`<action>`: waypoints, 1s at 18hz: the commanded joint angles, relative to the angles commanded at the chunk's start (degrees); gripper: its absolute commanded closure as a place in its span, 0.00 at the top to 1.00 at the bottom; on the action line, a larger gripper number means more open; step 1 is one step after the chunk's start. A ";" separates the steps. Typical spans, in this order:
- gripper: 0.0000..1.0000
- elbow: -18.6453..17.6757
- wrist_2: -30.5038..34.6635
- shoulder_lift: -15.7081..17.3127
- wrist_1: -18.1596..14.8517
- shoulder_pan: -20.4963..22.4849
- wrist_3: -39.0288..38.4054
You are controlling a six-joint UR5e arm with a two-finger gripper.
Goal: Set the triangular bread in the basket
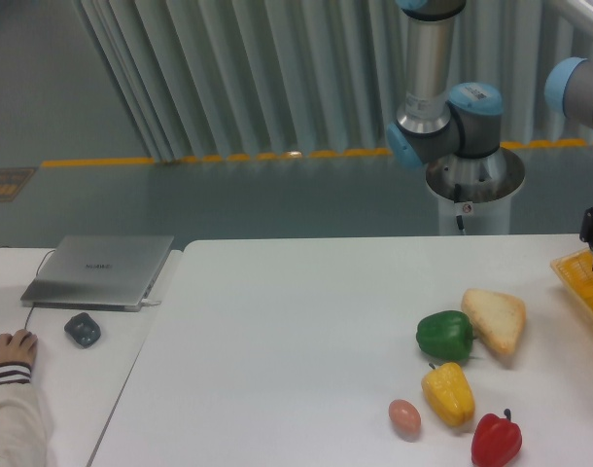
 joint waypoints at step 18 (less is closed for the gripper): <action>1.00 -2.81 -0.70 -0.09 2.81 -1.23 -0.52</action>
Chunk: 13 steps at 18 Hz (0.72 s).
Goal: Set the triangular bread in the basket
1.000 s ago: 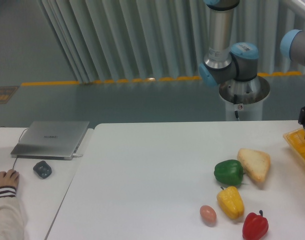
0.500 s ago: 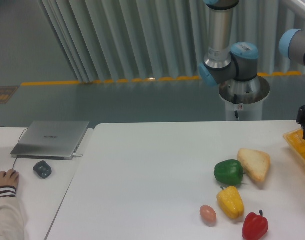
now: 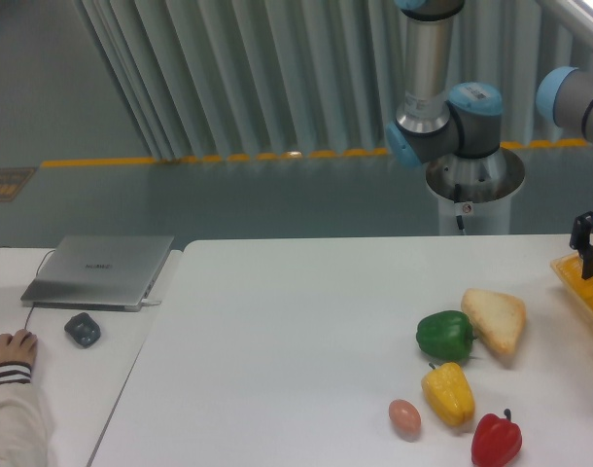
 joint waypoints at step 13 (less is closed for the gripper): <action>1.00 -5.61 0.62 -3.43 1.23 -6.94 -24.17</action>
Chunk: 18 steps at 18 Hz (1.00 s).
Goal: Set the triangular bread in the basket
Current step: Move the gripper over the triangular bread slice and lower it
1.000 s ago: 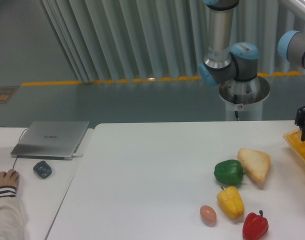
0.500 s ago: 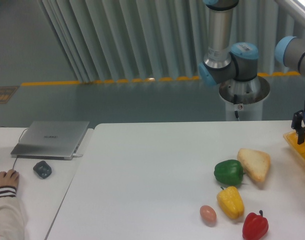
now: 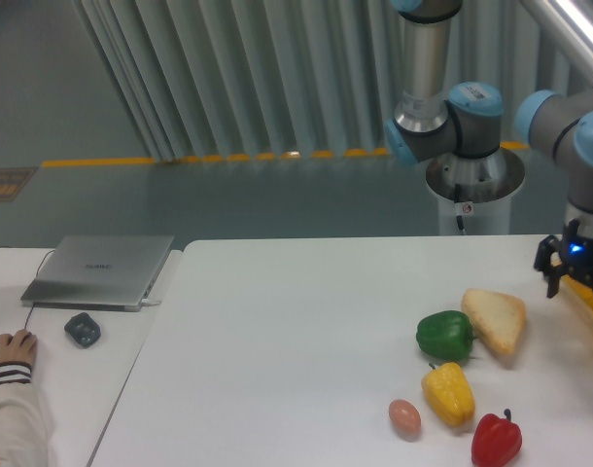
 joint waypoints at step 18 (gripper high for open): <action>1.00 1.13 -0.62 -2.81 -2.19 -4.05 -5.02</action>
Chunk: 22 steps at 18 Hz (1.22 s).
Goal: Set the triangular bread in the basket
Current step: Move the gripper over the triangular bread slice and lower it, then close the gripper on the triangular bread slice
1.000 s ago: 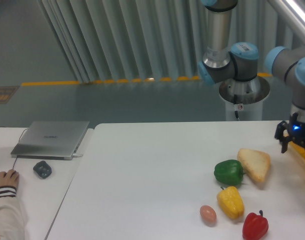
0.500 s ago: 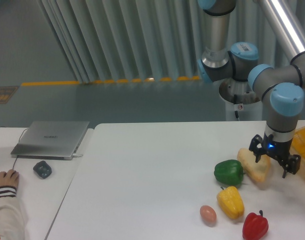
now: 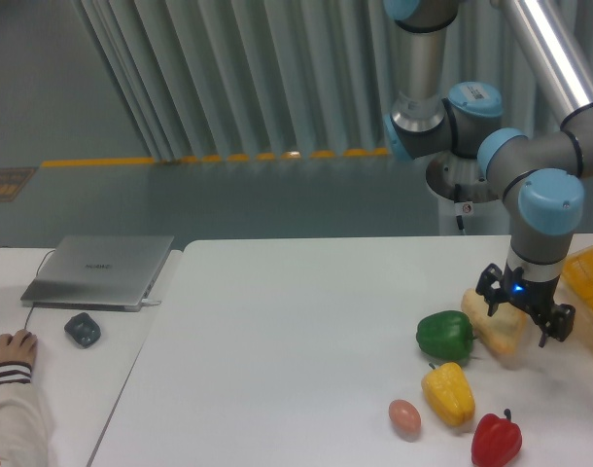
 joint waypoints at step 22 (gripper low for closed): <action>0.00 1.14 2.28 -1.84 -3.25 -0.79 0.62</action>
